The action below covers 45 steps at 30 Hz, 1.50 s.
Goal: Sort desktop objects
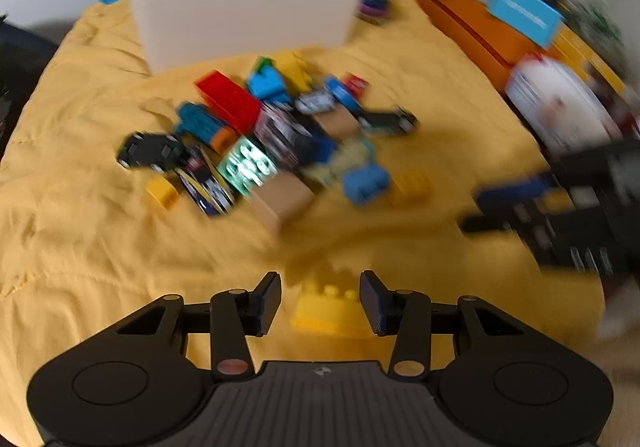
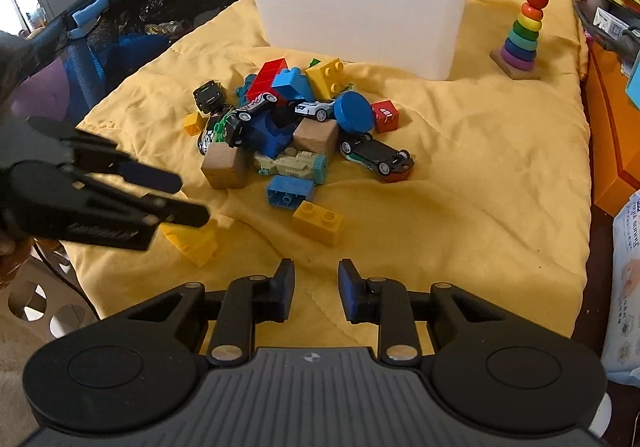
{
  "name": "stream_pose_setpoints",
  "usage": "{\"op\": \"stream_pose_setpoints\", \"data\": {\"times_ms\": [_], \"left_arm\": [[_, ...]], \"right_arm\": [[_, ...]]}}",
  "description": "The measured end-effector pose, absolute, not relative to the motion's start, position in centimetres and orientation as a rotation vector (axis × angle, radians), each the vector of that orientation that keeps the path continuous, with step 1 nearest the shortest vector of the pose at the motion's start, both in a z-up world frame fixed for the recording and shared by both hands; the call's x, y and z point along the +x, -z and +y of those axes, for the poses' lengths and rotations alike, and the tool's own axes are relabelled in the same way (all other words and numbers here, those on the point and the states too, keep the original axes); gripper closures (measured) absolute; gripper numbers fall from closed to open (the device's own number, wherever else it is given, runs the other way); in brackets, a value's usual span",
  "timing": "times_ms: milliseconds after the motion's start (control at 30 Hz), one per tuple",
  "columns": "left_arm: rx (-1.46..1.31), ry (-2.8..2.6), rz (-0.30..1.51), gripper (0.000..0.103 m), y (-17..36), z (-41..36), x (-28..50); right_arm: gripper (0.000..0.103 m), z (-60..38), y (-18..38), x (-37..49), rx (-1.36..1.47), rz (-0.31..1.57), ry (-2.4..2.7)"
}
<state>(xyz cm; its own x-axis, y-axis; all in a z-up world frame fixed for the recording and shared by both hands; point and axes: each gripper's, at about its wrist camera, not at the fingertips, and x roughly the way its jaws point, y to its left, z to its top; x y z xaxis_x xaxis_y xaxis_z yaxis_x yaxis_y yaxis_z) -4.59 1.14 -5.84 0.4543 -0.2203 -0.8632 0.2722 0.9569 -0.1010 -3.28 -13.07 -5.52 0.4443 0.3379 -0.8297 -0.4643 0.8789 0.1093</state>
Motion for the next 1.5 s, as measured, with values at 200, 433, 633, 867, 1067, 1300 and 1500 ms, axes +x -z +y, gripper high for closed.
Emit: {"op": "stream_pose_setpoints", "data": {"times_ms": [200,433,633,867,1067,1300,1500], "left_arm": [[0.024,0.314,1.068,0.055,6.2,1.7,-6.0],[0.013,0.338,1.061,0.056,6.5,2.0,-5.4],[-0.075,0.36,1.073,0.056,7.0,3.4,-4.4],[-0.008,0.422,1.068,0.056,6.9,3.3,-3.6],[0.015,0.474,1.064,0.056,7.0,4.2,-3.7],[0.012,0.488,1.041,0.057,7.1,4.2,-3.2],[0.037,0.522,1.005,0.083,6.8,2.0,-1.1]], "right_arm": [[0.072,-13.6,5.6,-2.4,-0.093,0.987,-0.509],[0.064,-12.9,5.9,-0.9,-0.129,0.958,-0.512],[0.069,-11.1,7.3,-0.2,-0.258,0.936,-0.571],[0.084,-11.2,6.7,-1.9,-0.256,0.946,-0.577],[0.084,-12.5,6.2,-2.6,-0.227,0.949,-0.489],[0.084,-13.8,6.7,-3.2,-0.162,0.997,-0.453],[0.084,-13.1,6.8,-3.4,-0.171,0.993,-0.465]]}}
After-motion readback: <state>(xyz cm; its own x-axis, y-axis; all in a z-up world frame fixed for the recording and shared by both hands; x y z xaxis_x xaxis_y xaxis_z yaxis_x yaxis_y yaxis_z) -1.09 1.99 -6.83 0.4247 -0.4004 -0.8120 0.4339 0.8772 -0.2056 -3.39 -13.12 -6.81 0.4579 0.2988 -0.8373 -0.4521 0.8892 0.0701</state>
